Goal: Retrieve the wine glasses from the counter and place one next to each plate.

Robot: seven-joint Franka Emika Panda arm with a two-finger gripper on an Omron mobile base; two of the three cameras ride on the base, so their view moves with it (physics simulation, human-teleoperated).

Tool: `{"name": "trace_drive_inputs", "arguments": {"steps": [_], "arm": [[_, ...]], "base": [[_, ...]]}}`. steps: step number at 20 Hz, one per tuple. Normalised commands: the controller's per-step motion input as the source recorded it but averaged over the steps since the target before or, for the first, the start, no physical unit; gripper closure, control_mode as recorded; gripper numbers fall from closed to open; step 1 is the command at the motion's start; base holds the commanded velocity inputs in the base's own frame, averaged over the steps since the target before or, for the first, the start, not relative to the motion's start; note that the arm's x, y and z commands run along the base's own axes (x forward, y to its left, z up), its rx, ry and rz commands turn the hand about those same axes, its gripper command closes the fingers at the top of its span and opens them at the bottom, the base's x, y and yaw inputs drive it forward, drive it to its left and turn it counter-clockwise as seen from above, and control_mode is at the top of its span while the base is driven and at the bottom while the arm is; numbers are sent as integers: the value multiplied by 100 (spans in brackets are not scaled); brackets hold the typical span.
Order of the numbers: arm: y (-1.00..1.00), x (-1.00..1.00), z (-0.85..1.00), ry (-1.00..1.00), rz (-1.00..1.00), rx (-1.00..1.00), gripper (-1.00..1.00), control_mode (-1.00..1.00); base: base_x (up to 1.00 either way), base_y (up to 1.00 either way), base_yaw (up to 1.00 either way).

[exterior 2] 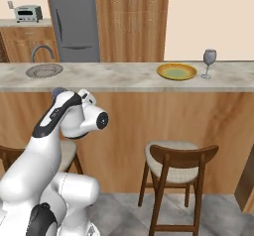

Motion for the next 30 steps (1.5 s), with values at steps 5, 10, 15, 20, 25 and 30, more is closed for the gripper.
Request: {"name": "trace_drive_inputs", "arguments": {"steps": [5, 10, 15, 20, 25, 30], "arm": [[0, 0, 0, 0, 0, 0, 100, 100], [0, 0, 0, 0, 0, 0, 100, 100], [0, 0, 0, 0, 0, 0, 100, 100], [0, 0, 0, 0, 0, 0, 100, 100], [0, 0, 0, 0, 0, 0, 100, 100], [0, -29, 52, 0, -3, 2, 100, -100]], "base": [[-5, 0, -2], [-7, 0, -5], [-4, 0, -1], [28, 10, 0], [7, 3, 0], [-11, 0, -2]]}}
